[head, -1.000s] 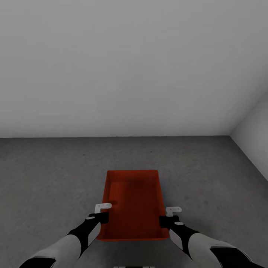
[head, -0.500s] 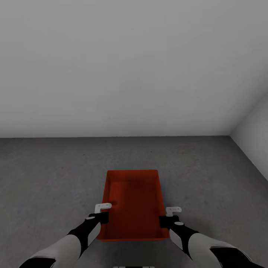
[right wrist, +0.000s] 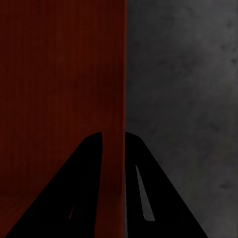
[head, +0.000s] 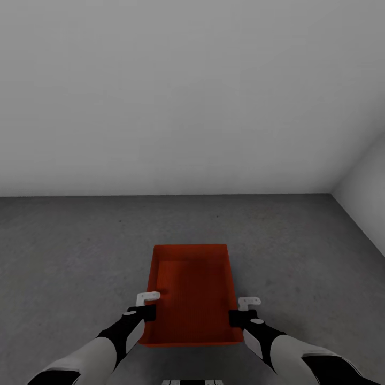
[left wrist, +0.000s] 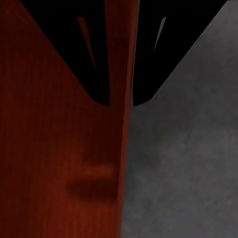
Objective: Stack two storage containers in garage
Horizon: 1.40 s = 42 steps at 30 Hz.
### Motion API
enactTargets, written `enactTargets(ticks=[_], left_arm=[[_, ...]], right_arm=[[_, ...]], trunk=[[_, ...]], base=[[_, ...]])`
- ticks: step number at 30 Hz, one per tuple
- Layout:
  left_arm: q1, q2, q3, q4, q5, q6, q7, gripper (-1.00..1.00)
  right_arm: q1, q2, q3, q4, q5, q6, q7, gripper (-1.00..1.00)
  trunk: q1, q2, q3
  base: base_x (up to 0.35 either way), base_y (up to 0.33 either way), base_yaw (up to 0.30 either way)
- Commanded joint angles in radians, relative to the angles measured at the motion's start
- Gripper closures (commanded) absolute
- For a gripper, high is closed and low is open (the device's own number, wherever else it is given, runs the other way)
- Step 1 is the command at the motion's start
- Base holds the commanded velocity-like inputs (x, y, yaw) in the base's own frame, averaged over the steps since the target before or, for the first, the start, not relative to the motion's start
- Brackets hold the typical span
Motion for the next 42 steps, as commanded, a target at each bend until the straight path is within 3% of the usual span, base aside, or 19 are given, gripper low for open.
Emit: enactTargets(ticks=[1, 26, 27, 28, 42], left_arm=[[-0.001, 0.045, 0.046, -0.014, -0.011, 0.007, 0.017, 1.00], [0.000, 0.044, 0.049, -0.014, -0.011, 0.008, 0.017, 1.00], [0.000, 0.044, 0.049, -0.013, -0.011, 0.010, 0.017, -1.00], [0.000, 0.044, 0.049, -0.012, -0.011, 0.014, 0.017, -1.00], [-0.001, 0.044, 0.047, -0.013, -0.011, 0.007, 0.016, -1.00]], right_arm=[[0.000, -0.006, -0.008, 0.005, -0.009, -0.005, -0.007, 1.00], [0.000, -0.006, -0.008, 0.005, -0.008, -0.004, -0.008, 1.00], [0.000, -0.006, -0.008, 0.005, -0.008, -0.004, -0.009, 1.00], [0.000, -0.006, -0.008, 0.005, -0.008, -0.004, -0.009, -1.00], [0.000, -0.006, -0.007, 0.005, -0.008, -0.003, -0.003, -1.00]], trunk=[[0.000, 0.000, -0.001], [0.000, 0.000, -0.001], [0.000, 0.000, -0.001], [0.000, 0.000, -0.001], [0.000, 0.000, -0.001]], base=[[0.000, 0.000, 0.000], [0.000, 0.000, 0.000], [0.000, 0.000, 0.000], [0.000, 0.000, 0.000], [0.000, 0.000, 0.000]])
